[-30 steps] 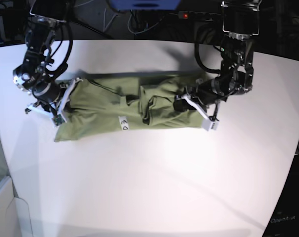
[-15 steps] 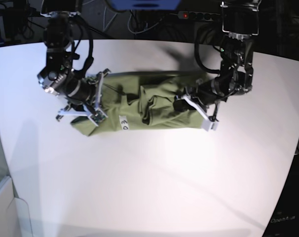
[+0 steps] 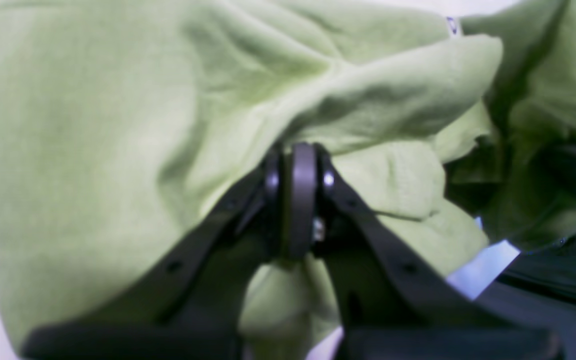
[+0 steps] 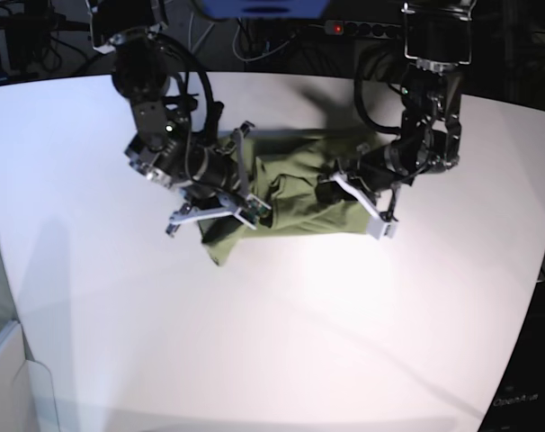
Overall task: Fold the T-shirt properly
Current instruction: 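Carry the right gripper's end over toward the left gripper, folding again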
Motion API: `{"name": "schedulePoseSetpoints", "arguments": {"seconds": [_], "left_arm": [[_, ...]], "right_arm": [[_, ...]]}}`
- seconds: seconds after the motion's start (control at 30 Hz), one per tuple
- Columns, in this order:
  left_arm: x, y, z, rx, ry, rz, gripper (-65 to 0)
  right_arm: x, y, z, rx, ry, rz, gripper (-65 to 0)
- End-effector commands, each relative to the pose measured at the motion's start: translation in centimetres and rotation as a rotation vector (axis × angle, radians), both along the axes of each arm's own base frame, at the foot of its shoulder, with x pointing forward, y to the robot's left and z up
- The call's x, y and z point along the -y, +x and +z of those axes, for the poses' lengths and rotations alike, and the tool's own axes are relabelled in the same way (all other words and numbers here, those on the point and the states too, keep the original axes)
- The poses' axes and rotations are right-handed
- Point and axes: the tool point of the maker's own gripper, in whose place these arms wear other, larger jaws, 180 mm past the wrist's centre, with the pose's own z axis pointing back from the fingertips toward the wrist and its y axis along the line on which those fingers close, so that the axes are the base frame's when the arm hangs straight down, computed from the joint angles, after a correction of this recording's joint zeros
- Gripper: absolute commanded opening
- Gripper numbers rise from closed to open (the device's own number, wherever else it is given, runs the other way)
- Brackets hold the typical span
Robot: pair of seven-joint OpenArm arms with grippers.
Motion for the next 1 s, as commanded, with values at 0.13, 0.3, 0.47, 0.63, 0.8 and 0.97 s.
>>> {"name": "schedulePoseSetpoints", "arguments": {"seconds": [0.13,0.3,0.47,0.63,0.8,0.97], "left_arm": [[-0.2,0.4,0.3,0.008,0.017,-0.004,-62.4],[-0.3,0.3,0.3,0.003,0.017,-0.003,-62.4],[-0.4,1.0,2.1,0.063,0.025,-0.009,-62.4],[0.2,1.8,5.5,0.157,0.033,-0.041,-62.4],[0.1,2.5,7.5,0.196,0.048,-0.059,-62.4],[-5.1,1.5,7.4,0.136,0.100,0.049,-62.4]], "right_arm": [[-2.9,0.7,0.7,0.013,0.056,0.036,-64.7],[-4.2,0.6,0.0,-0.016,0.076,0.045,-64.7],[-4.1,0.6,0.0,-0.015,0.073,0.045,-64.7],[-3.3,0.6,-0.2,-0.015,0.053,0.044,-64.7],[-3.3,0.7,-0.2,-0.014,0.054,0.041,-64.7],[-3.2,0.7,-0.2,-0.014,0.052,0.041,-64.7]]}}
